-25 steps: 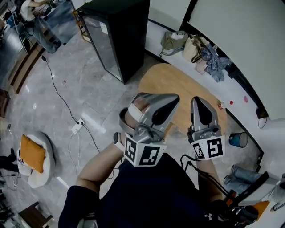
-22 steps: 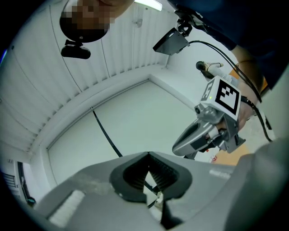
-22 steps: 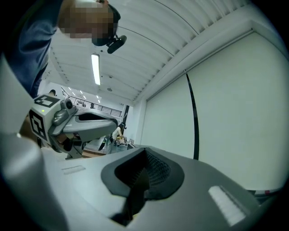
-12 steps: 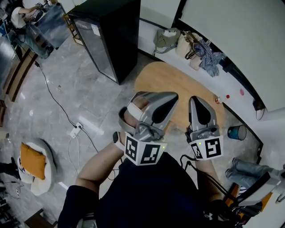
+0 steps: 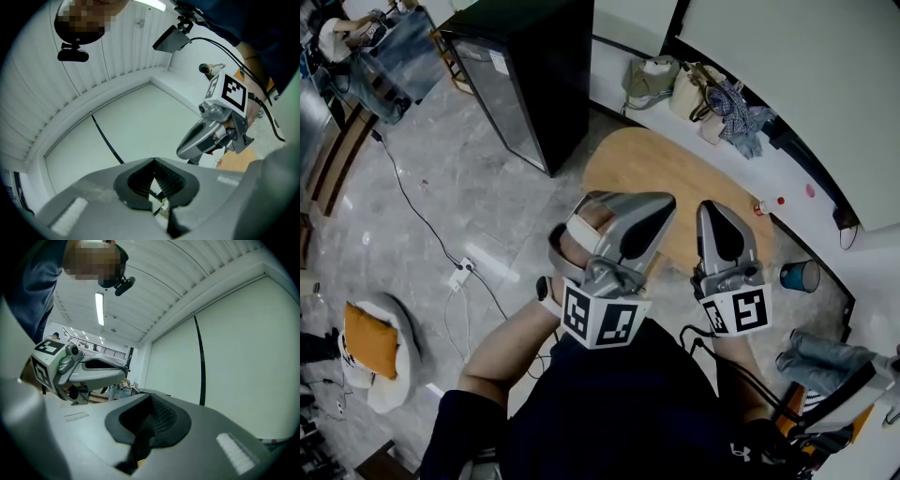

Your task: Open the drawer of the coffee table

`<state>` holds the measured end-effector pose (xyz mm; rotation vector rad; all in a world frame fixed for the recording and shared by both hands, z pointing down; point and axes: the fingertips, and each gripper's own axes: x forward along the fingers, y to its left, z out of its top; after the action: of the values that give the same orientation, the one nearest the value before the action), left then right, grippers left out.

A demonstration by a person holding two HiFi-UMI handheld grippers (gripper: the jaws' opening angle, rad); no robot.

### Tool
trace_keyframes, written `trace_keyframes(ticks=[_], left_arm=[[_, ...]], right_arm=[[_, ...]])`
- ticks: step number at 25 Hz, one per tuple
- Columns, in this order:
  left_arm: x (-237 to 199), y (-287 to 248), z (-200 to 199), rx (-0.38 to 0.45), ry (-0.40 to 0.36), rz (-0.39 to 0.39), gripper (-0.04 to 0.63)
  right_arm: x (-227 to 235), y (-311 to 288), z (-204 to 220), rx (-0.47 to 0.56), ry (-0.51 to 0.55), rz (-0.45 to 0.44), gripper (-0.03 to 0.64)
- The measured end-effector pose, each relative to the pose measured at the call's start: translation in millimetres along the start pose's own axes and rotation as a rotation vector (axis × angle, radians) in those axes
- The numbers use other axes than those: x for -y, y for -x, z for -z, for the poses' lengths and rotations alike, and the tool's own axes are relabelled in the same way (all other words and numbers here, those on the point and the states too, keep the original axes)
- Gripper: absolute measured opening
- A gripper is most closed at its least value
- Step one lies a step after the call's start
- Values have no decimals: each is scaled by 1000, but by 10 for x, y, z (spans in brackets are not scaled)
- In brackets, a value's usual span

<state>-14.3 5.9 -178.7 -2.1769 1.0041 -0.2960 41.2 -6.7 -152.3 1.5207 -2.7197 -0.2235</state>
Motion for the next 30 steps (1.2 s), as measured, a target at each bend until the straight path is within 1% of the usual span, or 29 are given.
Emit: trace_keyframes(ticks=[11,30], left_arm=[[-34,-29,44,-2,6,-2,2],[12,-13,27,-4,17,-5,2]], right_arm=[[-10,-44,12,-5,4,-12,2],[-7,6,19,-1,-5,-5,2]])
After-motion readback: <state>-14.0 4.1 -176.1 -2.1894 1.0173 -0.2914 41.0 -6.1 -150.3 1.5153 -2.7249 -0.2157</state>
